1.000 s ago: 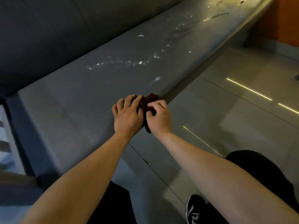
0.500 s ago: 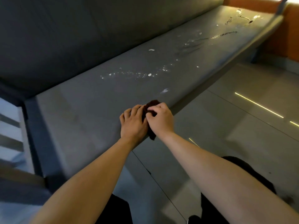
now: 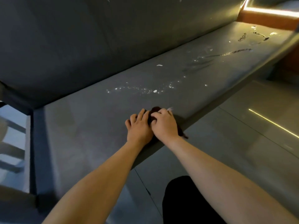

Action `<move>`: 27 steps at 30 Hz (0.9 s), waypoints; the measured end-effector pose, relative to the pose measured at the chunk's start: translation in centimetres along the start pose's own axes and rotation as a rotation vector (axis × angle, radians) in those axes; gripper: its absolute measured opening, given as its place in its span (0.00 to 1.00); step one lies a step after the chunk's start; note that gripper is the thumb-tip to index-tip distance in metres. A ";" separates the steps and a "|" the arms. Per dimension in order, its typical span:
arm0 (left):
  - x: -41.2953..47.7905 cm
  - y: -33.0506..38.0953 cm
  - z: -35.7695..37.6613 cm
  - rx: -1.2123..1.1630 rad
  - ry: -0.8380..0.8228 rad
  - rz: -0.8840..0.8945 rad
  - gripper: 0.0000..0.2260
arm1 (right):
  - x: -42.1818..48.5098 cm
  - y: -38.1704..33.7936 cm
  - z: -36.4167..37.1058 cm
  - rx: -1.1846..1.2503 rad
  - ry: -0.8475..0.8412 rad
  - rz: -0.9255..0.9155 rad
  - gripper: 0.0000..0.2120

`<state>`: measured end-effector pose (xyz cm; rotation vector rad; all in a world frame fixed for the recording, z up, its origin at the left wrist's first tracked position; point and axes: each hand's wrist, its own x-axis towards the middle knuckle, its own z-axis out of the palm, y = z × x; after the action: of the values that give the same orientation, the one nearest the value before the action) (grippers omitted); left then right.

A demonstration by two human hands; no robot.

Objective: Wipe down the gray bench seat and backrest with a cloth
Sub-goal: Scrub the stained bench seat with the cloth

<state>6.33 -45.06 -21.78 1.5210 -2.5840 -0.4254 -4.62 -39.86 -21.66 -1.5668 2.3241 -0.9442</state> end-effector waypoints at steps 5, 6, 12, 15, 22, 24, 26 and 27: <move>-0.1 -0.8 0.3 -0.062 0.057 -0.032 0.22 | 3.0 4.0 -2.2 -0.174 -0.041 -0.096 0.20; -0.1 -0.9 0.3 -0.061 0.047 -0.033 0.23 | 3.9 5.1 -3.0 -0.216 -0.018 -0.036 0.20; 0.1 -1.1 0.6 -0.056 0.037 -0.048 0.23 | 5.0 5.6 -3.7 -0.216 0.045 0.218 0.14; 0.0 -1.0 0.7 -0.058 0.041 -0.067 0.23 | 3.1 2.4 -1.8 -0.155 -0.006 0.122 0.15; 0.1 -0.9 0.5 -0.055 0.043 -0.107 0.22 | 4.0 4.8 -2.2 -0.236 -0.042 -0.027 0.14; 0.3 -0.8 0.3 -0.053 0.044 -0.108 0.22 | 5.9 6.8 -3.4 -0.256 0.013 0.099 0.15; 0.3 -0.4 0.3 -0.063 0.027 -0.136 0.23 | 7.2 8.3 -4.3 -0.283 0.032 0.196 0.15; 0.2 -0.2 0.3 -0.068 0.020 -0.156 0.23 | 7.3 8.5 -4.5 -0.286 0.035 0.217 0.14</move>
<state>6.34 -45.23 -22.10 1.7002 -2.4192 -0.5050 -16.36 -42.46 -21.81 -1.3579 2.6836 -0.6164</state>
